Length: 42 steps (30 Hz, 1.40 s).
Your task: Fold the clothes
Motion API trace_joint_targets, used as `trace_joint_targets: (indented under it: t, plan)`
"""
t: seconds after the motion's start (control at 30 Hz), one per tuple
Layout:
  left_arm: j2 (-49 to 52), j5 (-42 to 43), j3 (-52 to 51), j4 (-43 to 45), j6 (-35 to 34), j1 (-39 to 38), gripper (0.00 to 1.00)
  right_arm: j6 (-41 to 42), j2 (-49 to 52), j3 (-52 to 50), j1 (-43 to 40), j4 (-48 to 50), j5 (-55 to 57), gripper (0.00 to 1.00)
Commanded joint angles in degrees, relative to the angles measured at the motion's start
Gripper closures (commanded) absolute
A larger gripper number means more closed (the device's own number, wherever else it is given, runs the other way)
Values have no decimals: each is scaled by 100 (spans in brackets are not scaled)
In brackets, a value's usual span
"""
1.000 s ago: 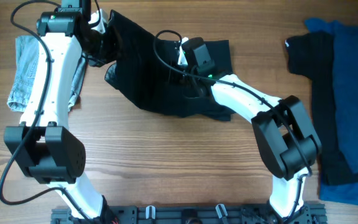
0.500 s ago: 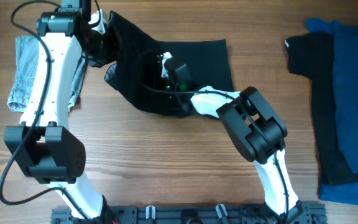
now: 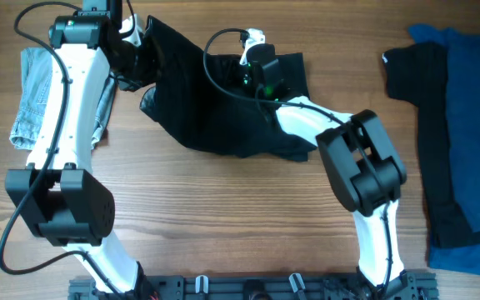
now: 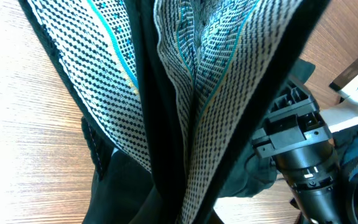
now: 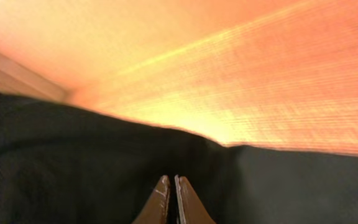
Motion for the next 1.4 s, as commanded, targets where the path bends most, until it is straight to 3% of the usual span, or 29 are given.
trace_joint_targets:
  t: [0.0,0.13,0.23,0.37,0.53,0.63,0.73,0.83,0.87,0.93,0.97,1.0,1.07,1.13,1.17,1.37]
  plan:
    - [-166,57,133,-20,-79,-26,96,-114,647,68,31,647,197,96]
    - [-166,55,133,4,-76,-66,96,-107,1167,361,111,752,184,96]
    - [-166,52,133,87,-76,-131,96,-684,1521,935,278,715,-81,96]
    - [-166,-76,133,118,-76,-238,96,-1344,1552,1469,409,-278,103,96]
    - [-166,-101,133,175,-74,-278,96,-1582,1561,1471,398,-428,96,96]
    - [-166,-267,133,175,-76,-278,96,-1886,1126,1469,258,-470,81,96]
    - [-166,-267,133,236,-79,-278,96,-1910,57,1469,-210,-1749,83,95]
    - [-166,-267,138,396,-136,-275,96,-1915,-946,1469,-772,-3388,85,84]
    - [-166,-269,192,446,-273,-275,96,-1917,-1569,1469,-1307,-4653,92,76]
    - [-166,-267,319,433,-389,-278,96,-1921,-1908,1469,-1856,-5598,129,68]
    - [-166,-269,382,433,-426,-286,96,-1919,-1976,1469,-2155,-6013,127,59]
    - [-166,-319,426,433,-529,-306,96,-1915,-1980,1469,-2387,-6336,127,43]
    - [-166,-380,433,433,-667,-400,96,-1923,-1934,1392,-2883,-6889,240,30]
    - [-166,-540,433,439,-680,-562,96,-1917,-1928,1281,-3176,-7104,540,5]
    - [-166,-780,439,435,-704,-717,96,-1915,-1923,1255,-3307,-7257,680,0]
    - [-164,-1303,444,619,-1008,-1410,96,-1912,-1923,1239,-3536,-7392,726,1]
